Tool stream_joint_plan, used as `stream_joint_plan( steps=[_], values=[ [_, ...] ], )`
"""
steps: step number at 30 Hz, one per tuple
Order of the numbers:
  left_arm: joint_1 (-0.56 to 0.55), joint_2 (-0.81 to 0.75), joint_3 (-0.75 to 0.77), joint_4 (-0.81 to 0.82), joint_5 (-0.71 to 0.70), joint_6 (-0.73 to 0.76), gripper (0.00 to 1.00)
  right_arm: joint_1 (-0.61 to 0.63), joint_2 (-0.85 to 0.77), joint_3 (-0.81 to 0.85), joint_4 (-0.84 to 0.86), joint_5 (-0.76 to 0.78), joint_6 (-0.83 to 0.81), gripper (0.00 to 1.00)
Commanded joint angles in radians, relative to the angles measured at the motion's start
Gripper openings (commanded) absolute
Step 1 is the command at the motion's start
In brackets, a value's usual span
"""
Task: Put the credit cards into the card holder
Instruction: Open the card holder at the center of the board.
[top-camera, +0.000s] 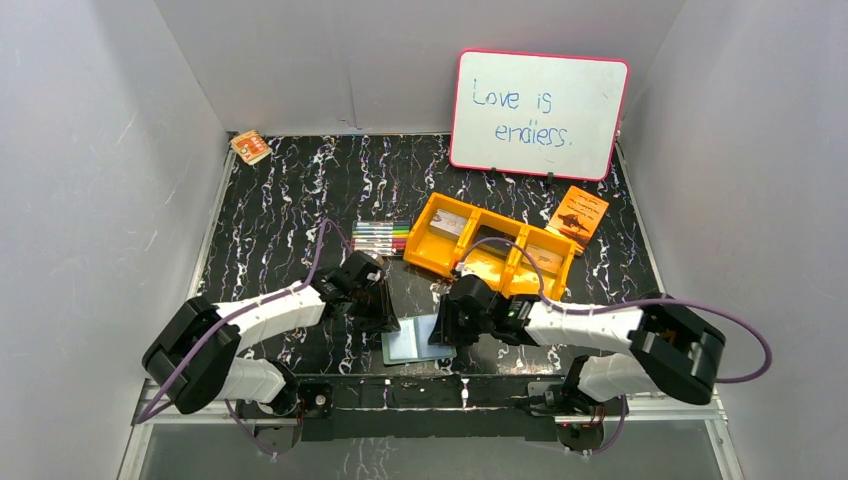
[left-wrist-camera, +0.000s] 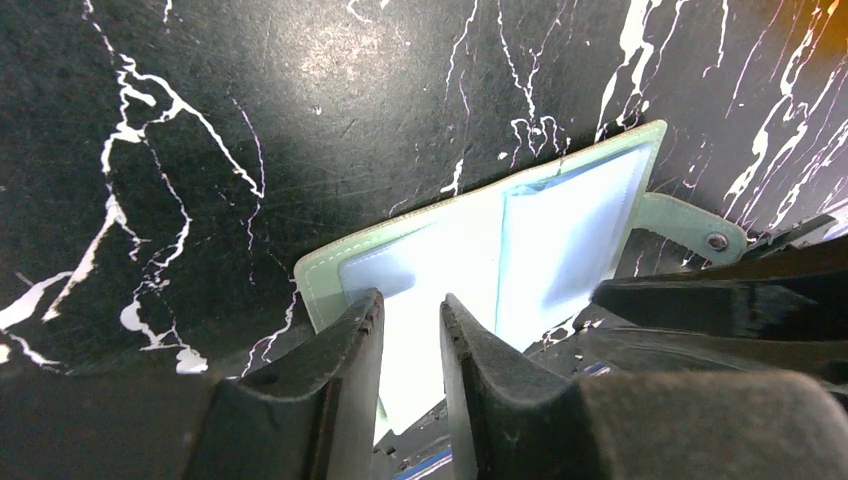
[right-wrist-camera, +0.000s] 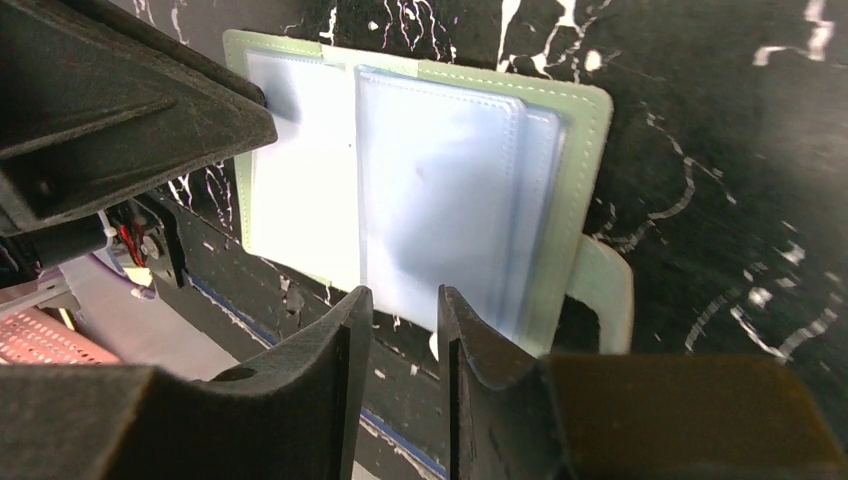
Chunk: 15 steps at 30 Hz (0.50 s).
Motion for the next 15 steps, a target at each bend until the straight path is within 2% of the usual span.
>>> stream_joint_plan(
  steps=[1,5,9,13,15],
  values=[
    [-0.002,-0.068,0.052,-0.074,-0.028,0.017,0.29,0.001,-0.14,0.048,-0.155,0.086,-0.024,0.4],
    [-0.002,-0.093,0.094,-0.108,-0.038,0.021,0.38,0.0,-0.25,0.123,-0.275,0.168,-0.059,0.43],
    [-0.002,-0.112,0.136,-0.138,-0.051,0.02,0.48,-0.015,-0.311,0.218,-0.386,0.273,-0.092,0.52],
    [-0.002,-0.132,0.167,-0.157,-0.07,0.017,0.58,-0.086,-0.338,0.264,-0.441,0.345,-0.098,0.63],
    [-0.002,-0.141,0.174,-0.169,-0.08,0.013,0.61,-0.136,-0.338,0.291,-0.469,0.379,-0.101,0.65]
  ],
)
